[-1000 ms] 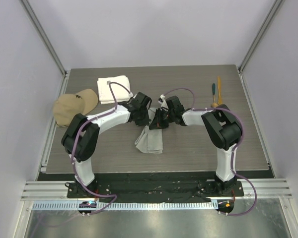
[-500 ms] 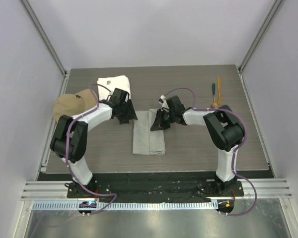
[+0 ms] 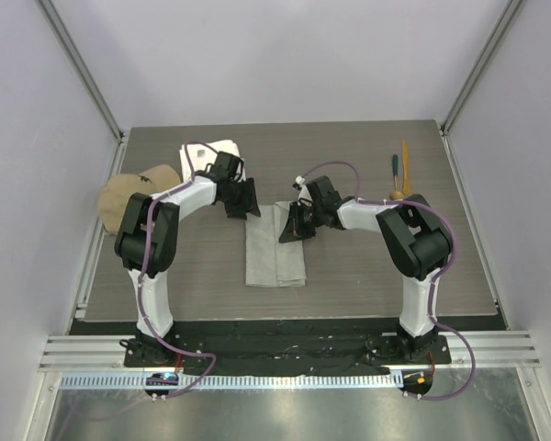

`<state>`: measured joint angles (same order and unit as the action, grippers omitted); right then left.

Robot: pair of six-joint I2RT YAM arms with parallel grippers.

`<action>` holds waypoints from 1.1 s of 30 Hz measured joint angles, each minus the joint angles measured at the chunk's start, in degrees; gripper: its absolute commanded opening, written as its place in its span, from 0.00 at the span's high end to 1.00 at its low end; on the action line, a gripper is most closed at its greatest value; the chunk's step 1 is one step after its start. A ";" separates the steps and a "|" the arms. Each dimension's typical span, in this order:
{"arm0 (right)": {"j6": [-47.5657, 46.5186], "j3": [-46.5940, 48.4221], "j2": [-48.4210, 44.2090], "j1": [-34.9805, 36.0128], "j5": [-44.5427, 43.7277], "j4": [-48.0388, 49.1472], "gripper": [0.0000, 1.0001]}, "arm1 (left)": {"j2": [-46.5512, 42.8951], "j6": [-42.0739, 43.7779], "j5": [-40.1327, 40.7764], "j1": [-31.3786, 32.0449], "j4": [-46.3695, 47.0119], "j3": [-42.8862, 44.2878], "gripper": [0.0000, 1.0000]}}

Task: Fold the napkin into a case and place the utensils inside
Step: Rotate the 2/3-rectangle-folded napkin at the center of the board.

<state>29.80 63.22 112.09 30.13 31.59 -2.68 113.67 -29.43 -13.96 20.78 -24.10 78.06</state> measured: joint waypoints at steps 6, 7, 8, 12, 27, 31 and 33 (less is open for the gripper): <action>0.02 0.00 0.20 0.00 0.04 0.02 0.94 | -0.04 1.97 4.57 1.22 -1.55 0.09 0.47; 0.02 0.02 0.26 0.00 0.07 0.04 0.94 | -0.17 2.10 5.44 1.51 -1.51 -0.07 0.47; 0.02 0.02 0.33 0.00 0.13 0.07 0.94 | -0.35 2.19 6.08 1.68 -1.49 -0.22 0.47; 0.02 0.11 0.46 -0.11 0.48 0.11 0.94 | -1.70 1.77 9.07 2.16 -1.53 -1.81 0.45; 0.09 0.96 1.88 -0.26 1.99 1.07 0.96 | -0.17 -4.44 1.55 1.05 10.47 -4.59 0.63; 0.13 0.98 1.95 -0.26 2.16 1.33 0.96 | -0.59 -5.88 -0.02 0.17 13.68 -6.80 0.75; 0.13 0.98 1.97 -0.26 2.19 1.36 0.96 | -0.87 -6.25 0.04 0.02 14.67 -7.69 0.83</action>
<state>29.93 64.20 114.06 29.87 33.78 -1.32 112.79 -35.68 -13.91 20.80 -9.43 70.37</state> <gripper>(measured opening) 0.043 0.262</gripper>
